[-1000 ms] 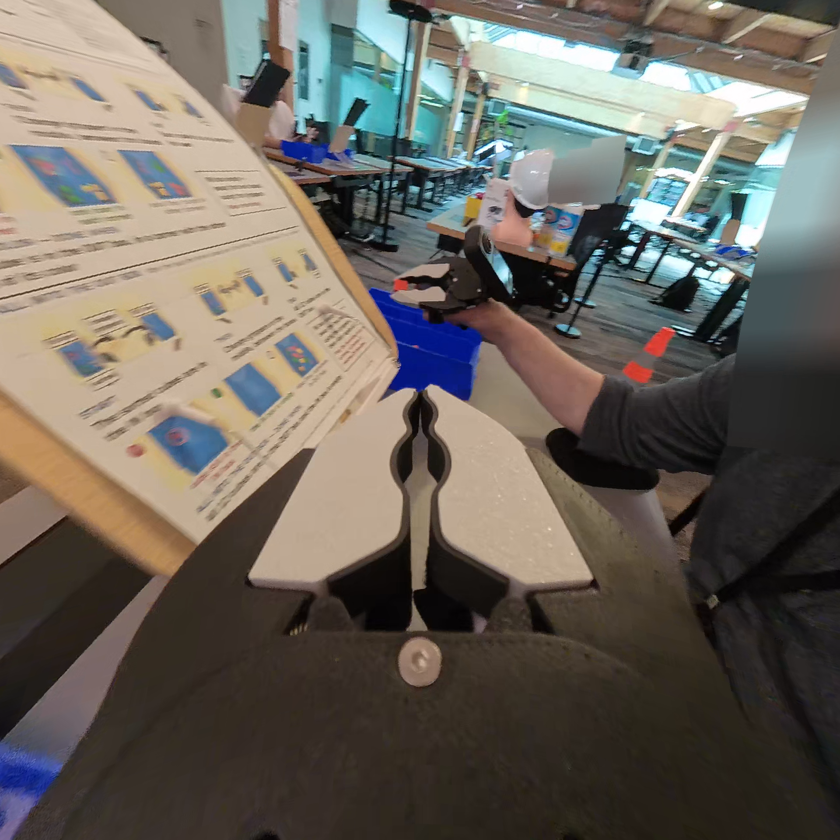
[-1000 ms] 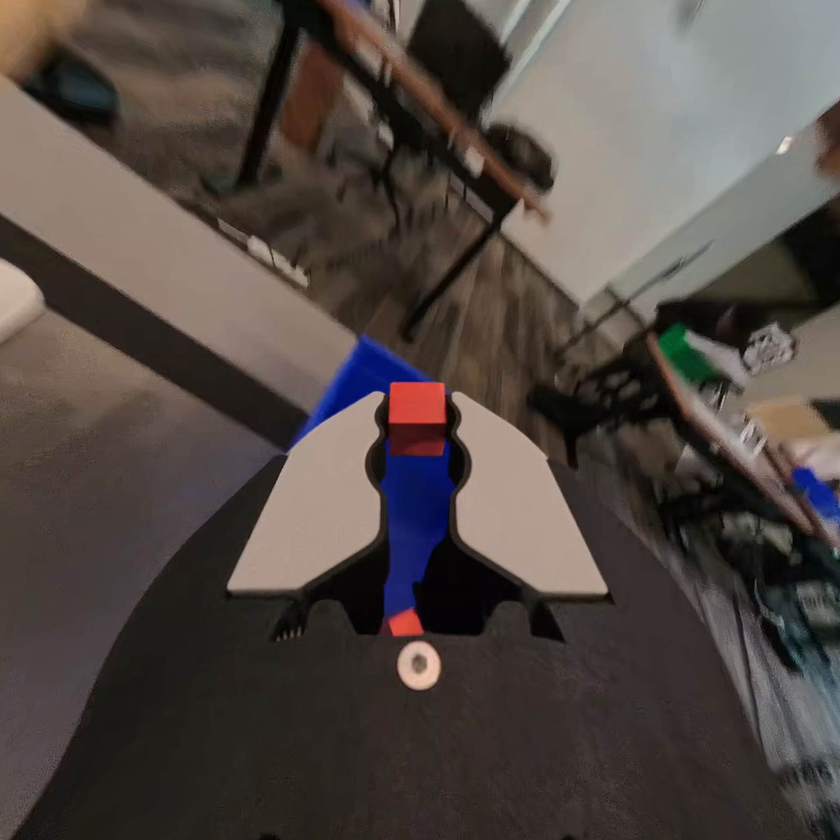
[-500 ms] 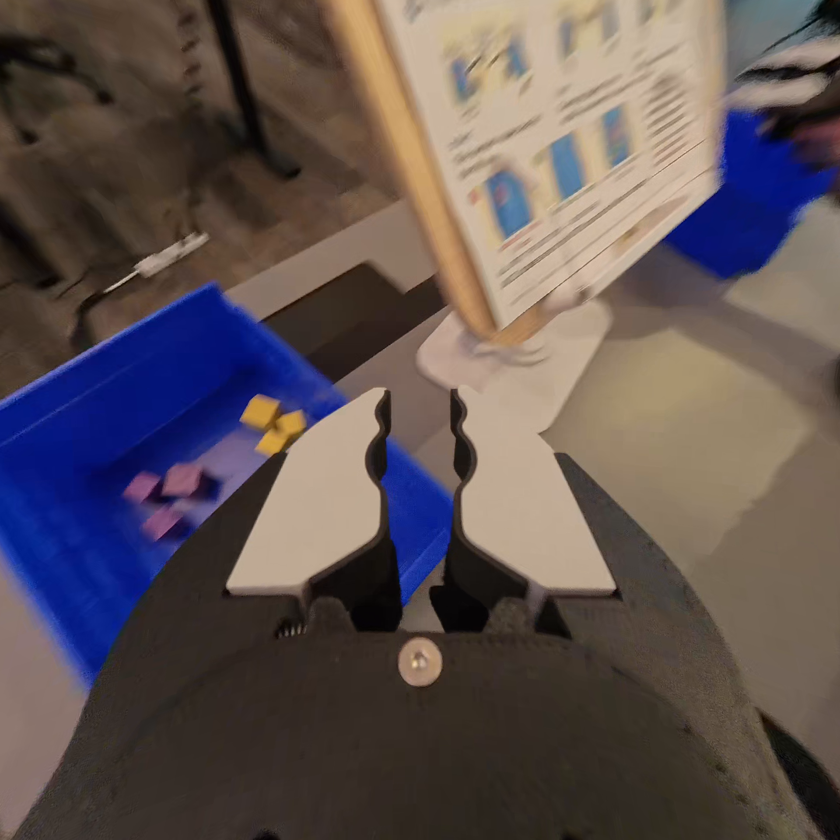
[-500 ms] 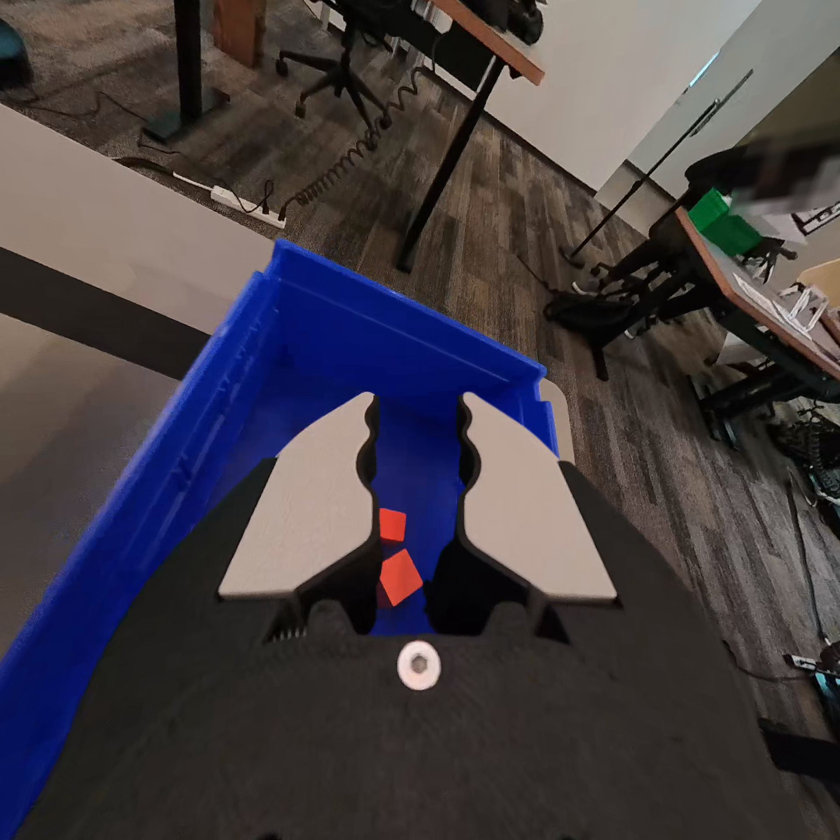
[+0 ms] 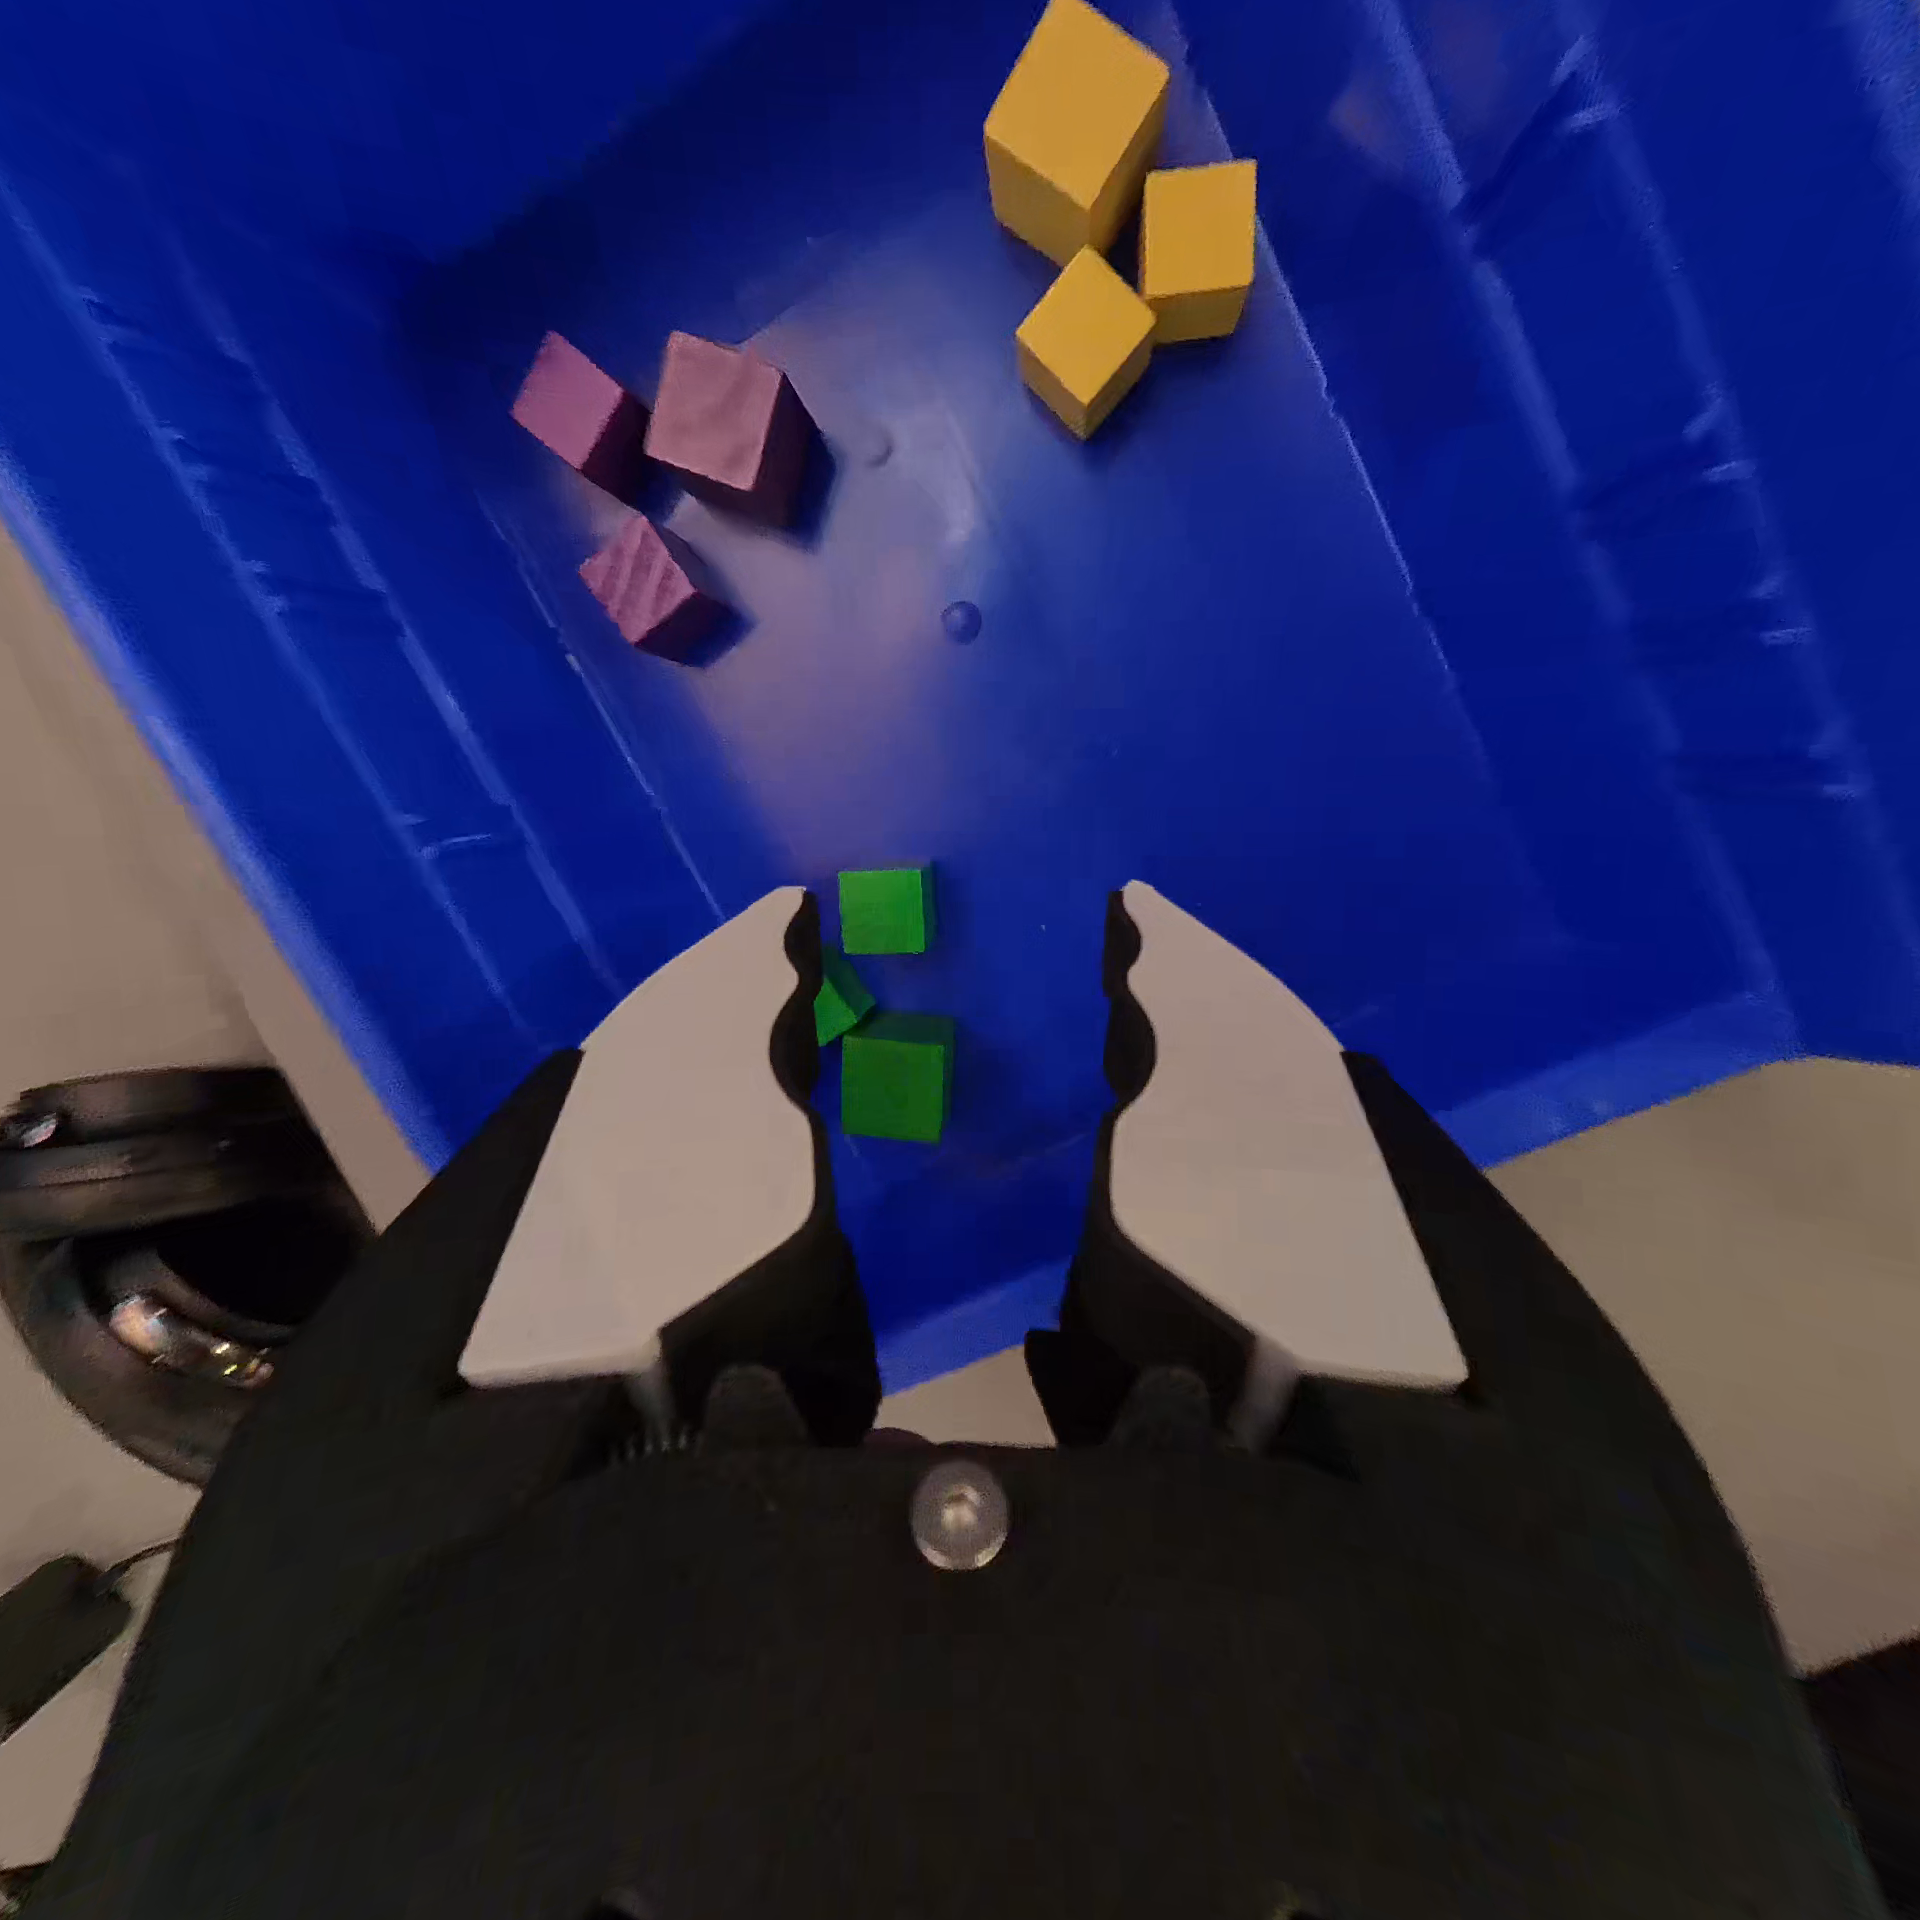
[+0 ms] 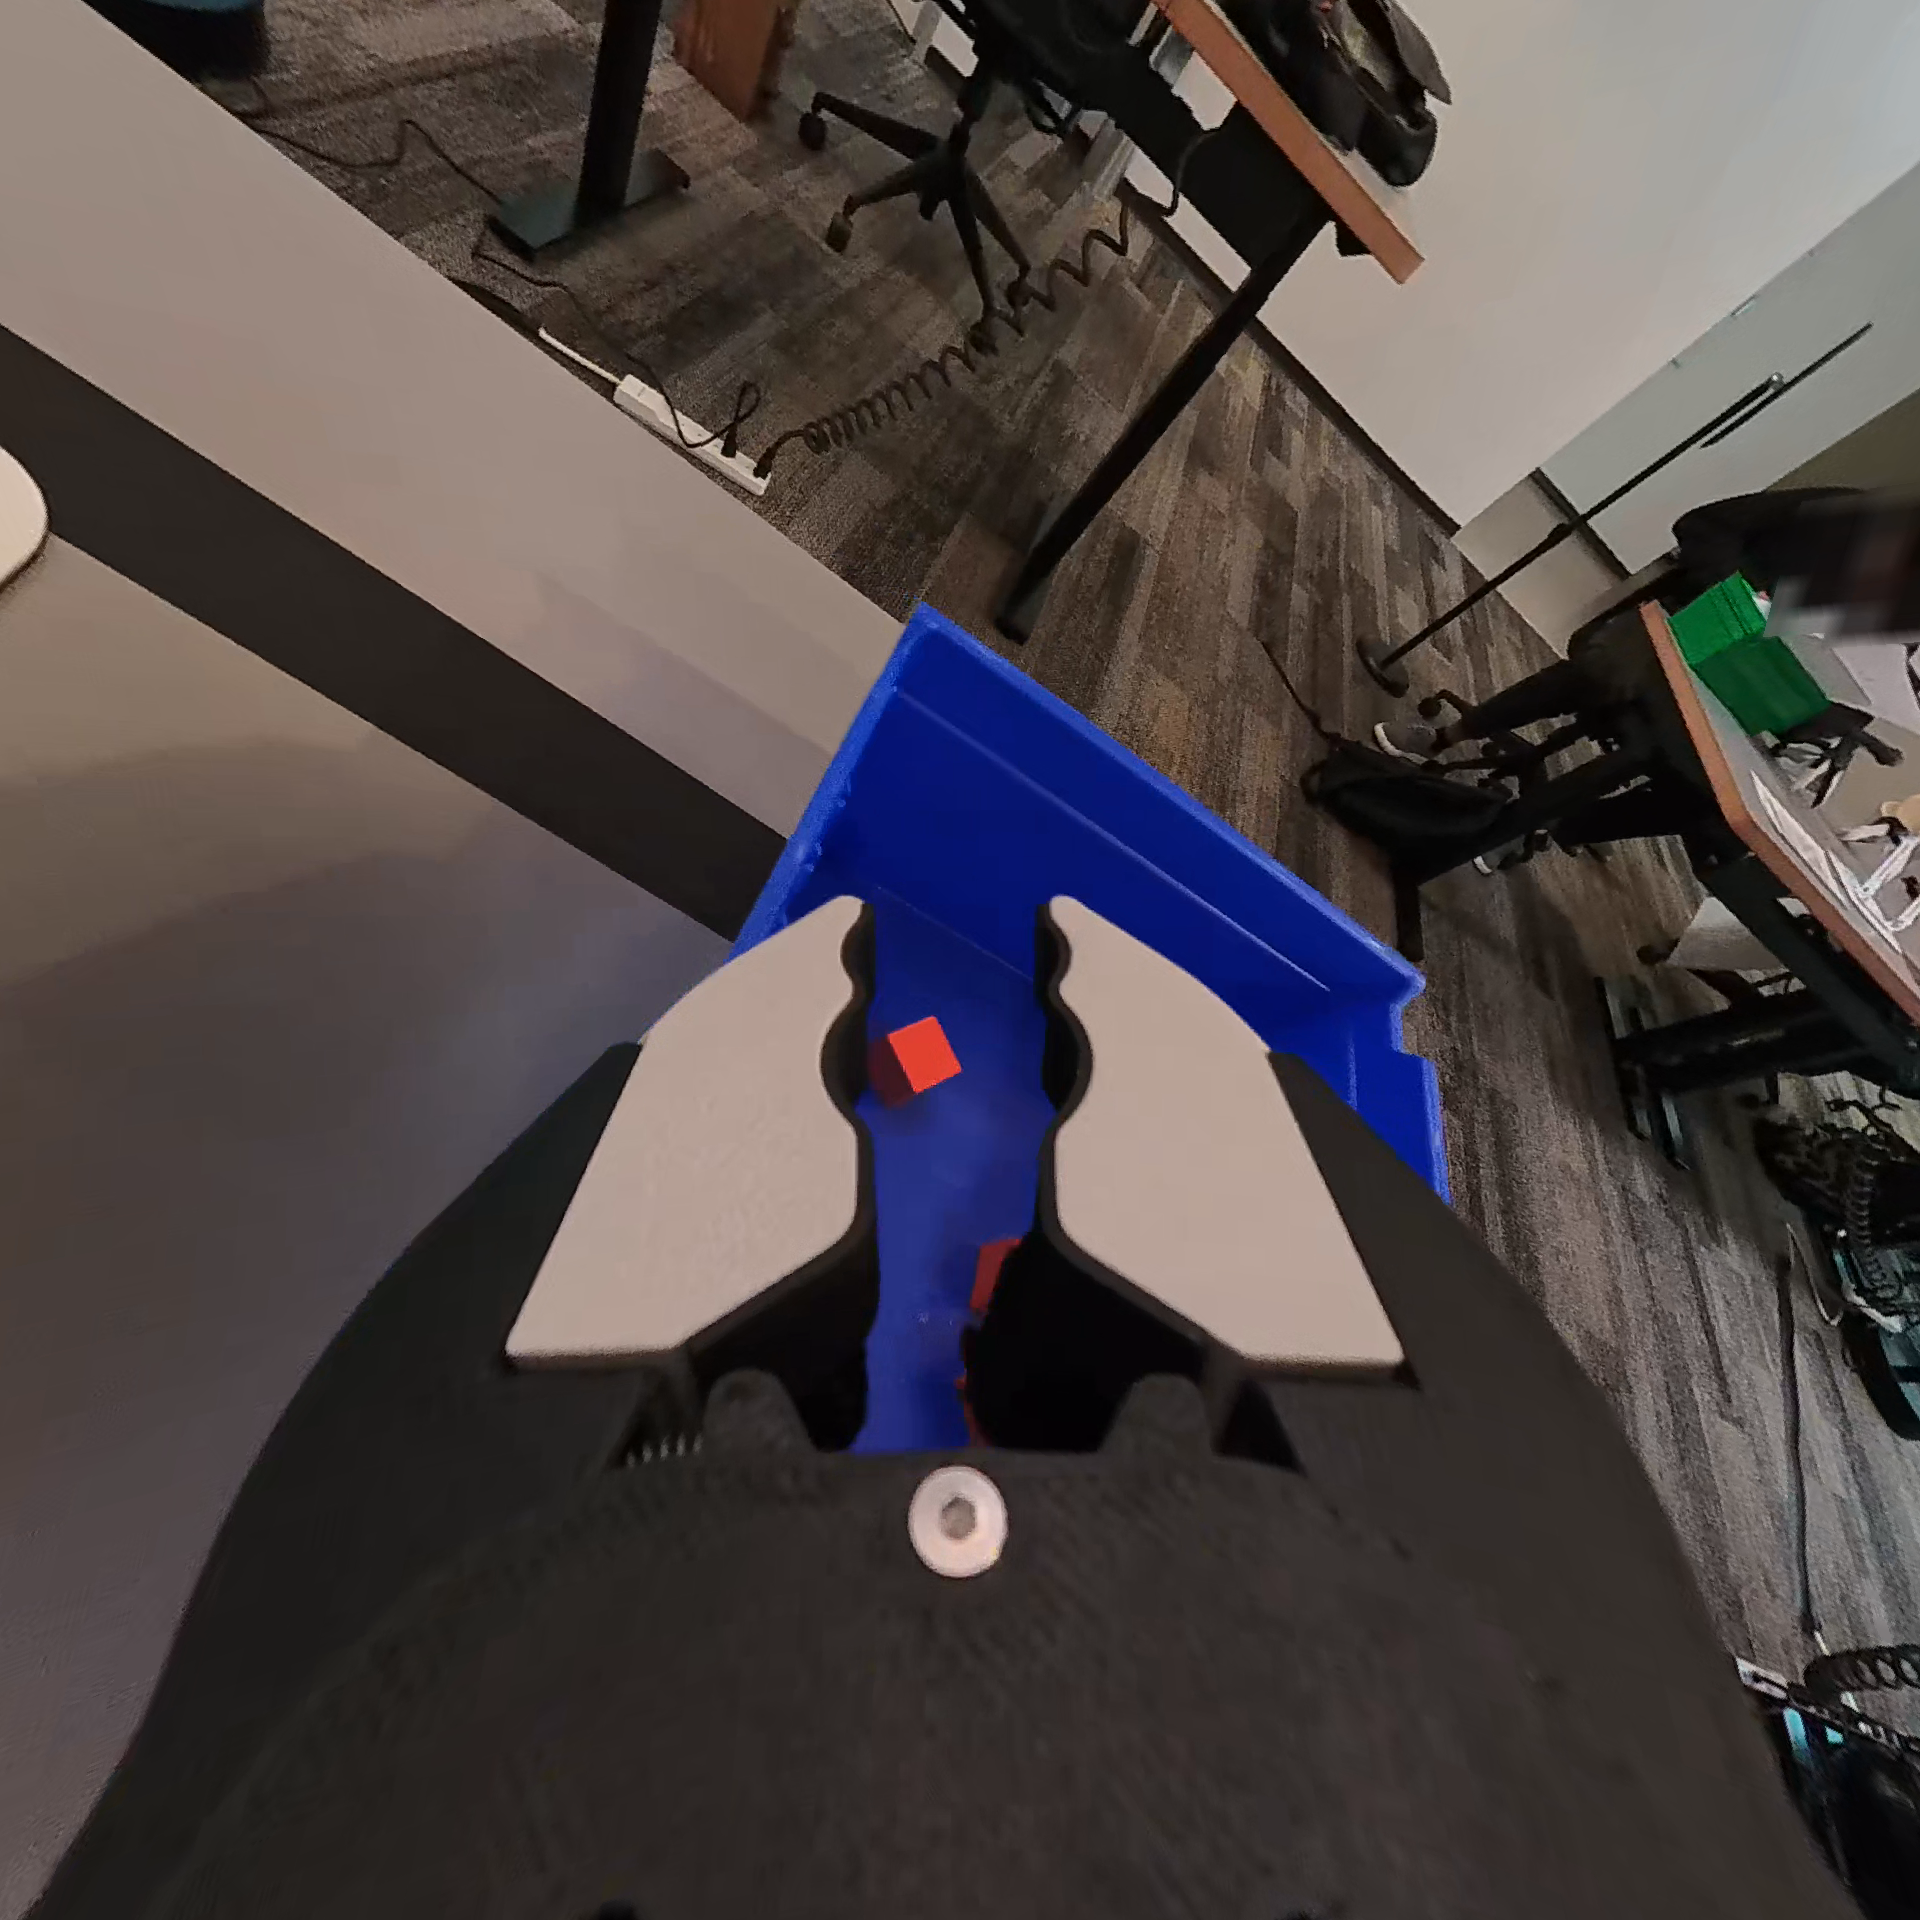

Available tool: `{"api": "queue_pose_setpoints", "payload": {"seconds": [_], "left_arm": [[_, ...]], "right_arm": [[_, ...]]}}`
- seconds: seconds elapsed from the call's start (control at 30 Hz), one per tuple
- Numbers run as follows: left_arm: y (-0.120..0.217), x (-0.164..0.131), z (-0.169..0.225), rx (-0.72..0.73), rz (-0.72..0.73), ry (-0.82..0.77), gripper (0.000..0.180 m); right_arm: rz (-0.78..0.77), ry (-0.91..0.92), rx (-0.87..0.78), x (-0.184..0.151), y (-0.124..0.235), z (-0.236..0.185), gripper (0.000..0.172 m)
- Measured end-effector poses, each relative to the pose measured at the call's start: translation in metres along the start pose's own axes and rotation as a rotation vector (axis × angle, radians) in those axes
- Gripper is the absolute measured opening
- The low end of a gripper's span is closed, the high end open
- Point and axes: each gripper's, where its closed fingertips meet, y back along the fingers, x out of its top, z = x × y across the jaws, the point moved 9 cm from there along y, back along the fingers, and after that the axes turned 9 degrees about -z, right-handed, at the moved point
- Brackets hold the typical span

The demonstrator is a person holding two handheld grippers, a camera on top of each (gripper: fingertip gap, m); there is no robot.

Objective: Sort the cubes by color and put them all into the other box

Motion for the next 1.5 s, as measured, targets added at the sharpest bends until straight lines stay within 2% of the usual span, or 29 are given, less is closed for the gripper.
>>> {"api": "queue_pose_setpoints", "payload": {"seconds": [0.17,0.33,0.47,0.63,0.73,0.83,0.9,1.07,1.2,1.3,1.4,1.5], "left_arm": [[-0.041,-0.001,-0.008,0.043,-0.12,0.022,0.049],[-0.052,-0.003,-0.015,0.13,-0.183,0.065,0.047],[-0.061,-0.003,-0.015,0.135,-0.21,0.075,0.025],[-0.06,-0.002,-0.014,0.157,-0.201,0.056,0.023],[-0.053,0.004,-0.01,0.151,-0.137,0.045,0.023],[-0.032,0.01,-0.007,0.127,-0.014,0.036,0.022],[-0.01,0.013,-0.004,0.149,0.072,0.036,0.023],[0.059,0.023,0.022,0.102,0.358,-0.017,0.022],[0.124,0.025,0.066,-0.077,0.662,-0.131,0.022],[0.159,0.029,0.115,-0.324,0.847,-0.284,0.022],[0.171,0.037,0.171,-0.557,0.92,-0.442,0.022],[0.167,0.047,0.222,-0.796,0.924,-0.542,0.022]], "right_arm": [[0.003,0.014,0.012,0.002,0.0,-0.004,0.029],[0.01,0.015,0.018,0.003,0.0,-0.005,0.029],[0.011,0.022,0.022,0.005,0.0,-0.007,0.029],[0.02,0.034,0.022,0.008,0.003,-0.01,0.029],[0.036,0.043,0.014,0.012,0.007,-0.01,0.029],[0.092,0.073,-0.025,0.021,0.018,-0.01,0.029],[0.148,0.102,-0.053,0.03,0.03,-0.011,0.028],[0.35,0.165,-0.144,0.059,0.075,-0.016,0.026],[0.591,0.257,-0.175,0.086,0.128,-0.034,0.028],[0.768,0.337,-0.135,0.103,0.166,-0.063,0.033],[0.894,0.428,-0.068,0.115,0.192,-0.106,0.041],[0.995,0.523,-0.002,0.119,0.206,-0.151,0.045]]}}
